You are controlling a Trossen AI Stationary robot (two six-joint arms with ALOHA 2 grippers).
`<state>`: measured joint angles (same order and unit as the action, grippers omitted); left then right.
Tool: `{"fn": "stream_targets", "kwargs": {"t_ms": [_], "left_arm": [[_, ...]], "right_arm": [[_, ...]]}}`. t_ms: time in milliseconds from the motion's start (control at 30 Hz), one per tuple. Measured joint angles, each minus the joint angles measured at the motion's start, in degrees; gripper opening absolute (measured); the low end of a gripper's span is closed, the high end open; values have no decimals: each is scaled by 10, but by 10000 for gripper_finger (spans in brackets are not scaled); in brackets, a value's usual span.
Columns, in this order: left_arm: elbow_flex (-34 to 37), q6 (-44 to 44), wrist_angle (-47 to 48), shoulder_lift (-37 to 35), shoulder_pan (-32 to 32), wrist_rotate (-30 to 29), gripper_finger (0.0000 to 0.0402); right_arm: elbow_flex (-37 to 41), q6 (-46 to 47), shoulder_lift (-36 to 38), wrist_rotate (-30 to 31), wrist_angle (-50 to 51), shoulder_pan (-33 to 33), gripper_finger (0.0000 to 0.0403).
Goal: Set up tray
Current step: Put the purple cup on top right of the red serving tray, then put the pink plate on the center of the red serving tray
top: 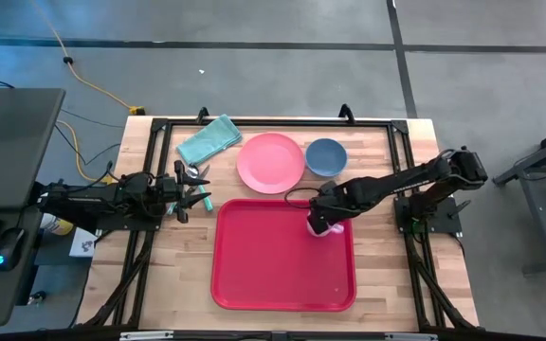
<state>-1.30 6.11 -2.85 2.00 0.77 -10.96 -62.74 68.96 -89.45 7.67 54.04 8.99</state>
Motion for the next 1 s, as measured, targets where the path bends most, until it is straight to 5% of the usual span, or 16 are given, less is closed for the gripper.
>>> {"fn": "stream_targets", "kwargs": {"t_ms": [633, 1000], "left_arm": [[0, 0, 0, 0, 0, 0, 193], [0, 0, 0, 0, 0, 0, 193]], "right_arm": [[-1, 0, 16, 12, 25, 0, 211], [-1, 6, 115, 80, 8, -7, 245]]}}
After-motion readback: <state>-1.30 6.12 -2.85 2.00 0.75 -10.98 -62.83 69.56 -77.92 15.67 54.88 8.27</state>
